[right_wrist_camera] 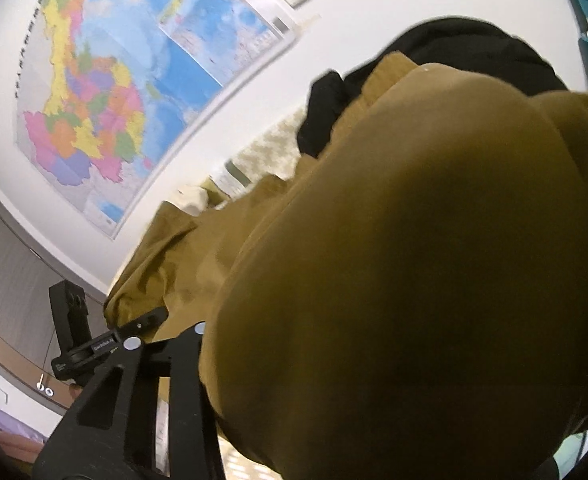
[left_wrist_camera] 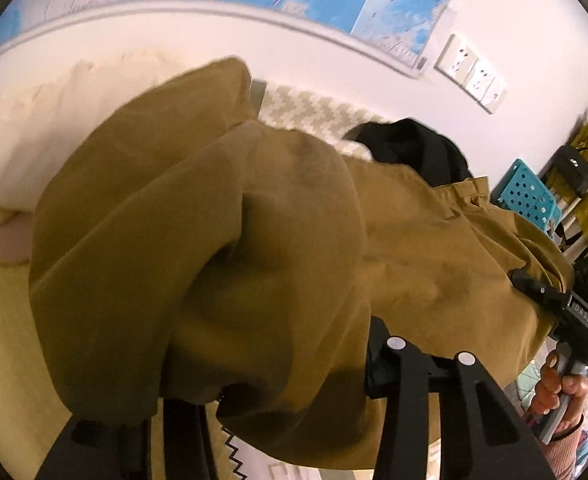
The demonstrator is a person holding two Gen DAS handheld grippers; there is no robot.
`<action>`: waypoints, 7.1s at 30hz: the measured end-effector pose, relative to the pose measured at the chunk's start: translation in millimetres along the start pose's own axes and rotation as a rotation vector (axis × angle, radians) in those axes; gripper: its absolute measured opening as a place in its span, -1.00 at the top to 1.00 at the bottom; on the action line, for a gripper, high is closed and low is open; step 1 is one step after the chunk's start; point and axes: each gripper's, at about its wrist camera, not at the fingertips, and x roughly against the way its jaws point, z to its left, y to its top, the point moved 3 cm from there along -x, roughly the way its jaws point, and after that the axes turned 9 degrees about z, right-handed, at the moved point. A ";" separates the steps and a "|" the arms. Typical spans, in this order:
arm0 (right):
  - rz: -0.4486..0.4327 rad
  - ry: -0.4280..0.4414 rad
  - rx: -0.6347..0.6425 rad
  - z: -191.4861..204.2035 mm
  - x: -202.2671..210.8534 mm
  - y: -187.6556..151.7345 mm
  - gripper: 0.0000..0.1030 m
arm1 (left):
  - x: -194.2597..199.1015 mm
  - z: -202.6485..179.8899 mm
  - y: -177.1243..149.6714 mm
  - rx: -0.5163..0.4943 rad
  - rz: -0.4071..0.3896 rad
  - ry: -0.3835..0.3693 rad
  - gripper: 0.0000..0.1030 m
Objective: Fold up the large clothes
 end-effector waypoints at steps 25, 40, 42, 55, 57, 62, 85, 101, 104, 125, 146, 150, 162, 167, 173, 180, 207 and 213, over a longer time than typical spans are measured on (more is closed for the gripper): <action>-0.200 0.146 0.288 129.4 42.8 86.6 0.37 | 158.8 -10.5 97.5 -0.109 -0.340 0.012 0.23; -0.086 0.304 0.425 218.4 -100.5 150.5 0.37 | 236.2 125.1 135.1 0.092 -0.515 0.267 0.23; -0.066 0.319 0.439 243.8 -118.3 142.6 0.37 | 239.8 146.3 139.7 0.124 -0.517 0.292 0.23; 0.049 0.330 0.498 258.5 -185.6 133.4 0.37 | 240.5 262.0 146.2 0.274 -0.523 0.361 0.23; 0.060 0.334 0.502 261.4 -195.7 128.8 0.37 | 238.6 279.6 145.9 0.301 -0.520 0.361 0.23; 0.071 0.339 0.513 274.6 -206.6 140.5 0.38 | 236.9 311.3 152.7 0.331 -0.533 0.380 0.23; 0.323 0.306 0.316 117.1 -192.2 91.5 -0.57 | 159.8 388.4 88.0 0.458 -0.295 0.535 -0.20; 0.215 0.169 0.312 111.6 -151.2 79.1 -0.12 | 195.7 369.2 63.9 0.469 -0.340 0.691 -0.53; 0.079 0.126 0.419 134.1 -119.3 86.3 -0.12 | 215.3 349.9 57.7 0.428 -0.420 0.723 -0.56; 0.246 0.067 0.501 146.3 -190.4 75.0 -0.35 | 172.7 331.4 73.6 0.273 -0.325 0.742 -0.71; 0.248 0.013 0.671 179.1 -223.5 41.6 -0.46 | 127.2 275.2 69.7 0.183 -0.284 0.546 -0.79; 0.228 0.008 0.667 186.3 -209.5 39.8 -0.55 | 130.9 266.2 68.5 0.181 -0.292 0.603 -0.78; 0.194 0.008 0.753 195.4 -193.6 7.7 -0.77 | 128.4 204.2 47.3 0.104 -0.327 0.562 -0.87; 0.208 -0.001 0.755 190.8 -193.9 -4.2 -0.76 | 123.4 195.7 39.7 0.117 -0.318 0.555 -0.87; 0.170 0.030 0.741 187.8 -169.3 -11.6 -0.80 | 137.4 177.5 25.0 0.144 -0.362 0.540 -0.87; 0.131 0.031 0.759 187.5 -147.5 -28.7 -0.89 | 143.6 162.2 6.7 0.187 -0.358 0.532 -0.87; 0.101 0.025 0.761 176.6 -103.8 -71.4 -0.89 | 157.2 124.4 -44.0 0.242 -0.331 0.565 -0.87; 0.098 0.033 0.769 177.7 -96.9 -77.7 -0.89 | 163.9 122.1 -48.8 0.246 -0.344 0.557 -0.87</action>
